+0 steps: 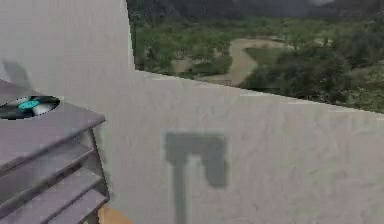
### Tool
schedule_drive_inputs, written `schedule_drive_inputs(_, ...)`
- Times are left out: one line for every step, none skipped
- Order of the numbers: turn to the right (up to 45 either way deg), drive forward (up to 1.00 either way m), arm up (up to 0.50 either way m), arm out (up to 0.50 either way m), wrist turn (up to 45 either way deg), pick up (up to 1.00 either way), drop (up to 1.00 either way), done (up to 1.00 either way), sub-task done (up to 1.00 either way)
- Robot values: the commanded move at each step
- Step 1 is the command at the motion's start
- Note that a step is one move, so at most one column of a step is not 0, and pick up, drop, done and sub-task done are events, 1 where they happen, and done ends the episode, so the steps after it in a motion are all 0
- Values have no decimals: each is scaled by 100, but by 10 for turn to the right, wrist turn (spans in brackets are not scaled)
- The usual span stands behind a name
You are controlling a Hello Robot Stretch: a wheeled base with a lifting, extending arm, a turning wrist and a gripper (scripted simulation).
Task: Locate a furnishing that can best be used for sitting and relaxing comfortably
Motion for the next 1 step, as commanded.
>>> schedule_drive_inputs(-450,0,0,0,0,0,0,0,0)
